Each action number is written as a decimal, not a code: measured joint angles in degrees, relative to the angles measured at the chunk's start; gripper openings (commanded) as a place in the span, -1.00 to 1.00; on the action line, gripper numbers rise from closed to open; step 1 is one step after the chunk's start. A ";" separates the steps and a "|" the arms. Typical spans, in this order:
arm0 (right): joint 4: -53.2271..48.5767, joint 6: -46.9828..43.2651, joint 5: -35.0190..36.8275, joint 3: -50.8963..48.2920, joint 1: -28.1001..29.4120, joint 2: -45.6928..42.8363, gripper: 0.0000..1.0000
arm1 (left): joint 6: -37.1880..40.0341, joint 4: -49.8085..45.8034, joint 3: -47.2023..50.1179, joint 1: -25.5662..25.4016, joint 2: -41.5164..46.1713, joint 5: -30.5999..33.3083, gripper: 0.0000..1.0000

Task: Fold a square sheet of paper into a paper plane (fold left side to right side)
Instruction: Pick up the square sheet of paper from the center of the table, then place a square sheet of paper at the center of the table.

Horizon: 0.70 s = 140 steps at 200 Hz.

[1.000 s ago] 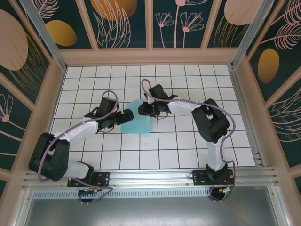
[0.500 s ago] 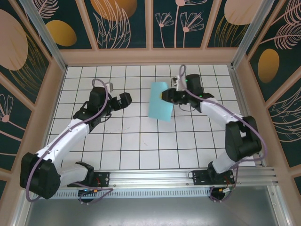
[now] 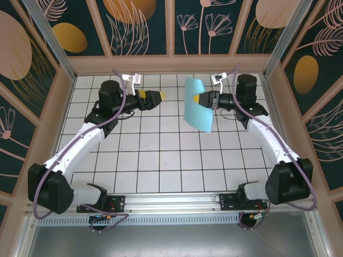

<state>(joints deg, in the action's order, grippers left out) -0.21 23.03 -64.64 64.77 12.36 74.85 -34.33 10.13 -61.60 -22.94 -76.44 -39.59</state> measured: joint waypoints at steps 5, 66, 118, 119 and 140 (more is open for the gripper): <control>-0.02 0.00 -0.52 0.66 0.07 -0.57 -0.41 | -0.07 0.70 -0.07 0.00 -0.22 -1.05 0.97; 0.48 0.55 -4.46 5.70 3.63 -4.07 -0.41 | -2.64 9.46 -0.76 -0.04 -1.62 -11.34 0.97; 1.36 1.53 -4.44 6.21 6.84 -4.04 -0.41 | -4.24 12.55 -0.79 -0.98 -2.19 -15.34 0.63; 1.36 1.53 -4.44 6.23 6.84 -4.04 -0.41 | -4.44 12.66 -0.79 -1.03 -2.21 -15.41 0.61; 1.11 1.22 -3.96 6.23 6.82 -3.91 -0.41 | -4.90 13.33 -0.79 -1.42 -2.49 -16.37 0.13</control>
<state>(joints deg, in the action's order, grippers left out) 0.91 24.25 -68.60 71.00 19.18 70.94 -39.22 23.46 -62.39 -24.36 -78.94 -55.96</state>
